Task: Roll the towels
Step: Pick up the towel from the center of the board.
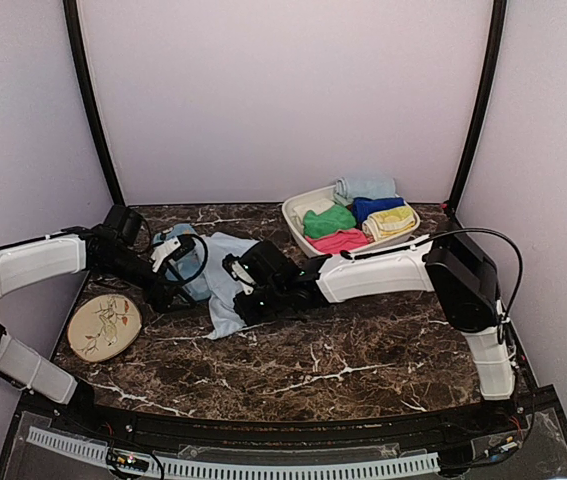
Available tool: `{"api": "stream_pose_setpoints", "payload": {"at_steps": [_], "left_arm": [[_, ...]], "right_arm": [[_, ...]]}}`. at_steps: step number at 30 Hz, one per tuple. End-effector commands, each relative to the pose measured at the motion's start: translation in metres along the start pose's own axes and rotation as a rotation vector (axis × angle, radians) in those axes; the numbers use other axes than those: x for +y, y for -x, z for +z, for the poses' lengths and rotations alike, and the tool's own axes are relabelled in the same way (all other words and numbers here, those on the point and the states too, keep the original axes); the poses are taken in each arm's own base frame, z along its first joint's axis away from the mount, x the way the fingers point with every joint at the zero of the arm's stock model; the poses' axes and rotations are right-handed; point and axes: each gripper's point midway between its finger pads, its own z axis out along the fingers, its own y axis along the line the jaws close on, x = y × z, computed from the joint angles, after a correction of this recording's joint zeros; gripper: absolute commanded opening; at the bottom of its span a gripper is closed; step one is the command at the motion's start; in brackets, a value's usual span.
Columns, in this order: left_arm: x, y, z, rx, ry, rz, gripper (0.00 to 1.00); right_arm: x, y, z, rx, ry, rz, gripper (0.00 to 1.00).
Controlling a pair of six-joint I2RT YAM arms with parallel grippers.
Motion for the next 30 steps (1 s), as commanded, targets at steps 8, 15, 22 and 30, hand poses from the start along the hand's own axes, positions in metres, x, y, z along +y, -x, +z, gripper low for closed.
{"api": "stream_pose_setpoints", "payload": {"at_steps": [8,15,22,30], "left_arm": [[-0.03,-0.012,0.021,0.089,-0.101,0.104,0.9],[-0.047,-0.018,0.058,0.188,-0.133,0.155,0.86],[-0.047,-0.009,0.073,0.18,-0.116,0.193,0.82],[-0.036,0.001,0.086,0.135,-0.044,0.159,0.89]], "right_arm": [[-0.028,0.047,-0.044,-0.142,0.015,0.148,0.0],[-0.056,0.05,-0.072,-0.203,0.003,0.239,0.0],[-0.08,0.033,-0.074,-0.187,-0.056,0.288,0.0],[-0.113,0.021,-0.089,-0.214,-0.103,0.371,0.0]]}}
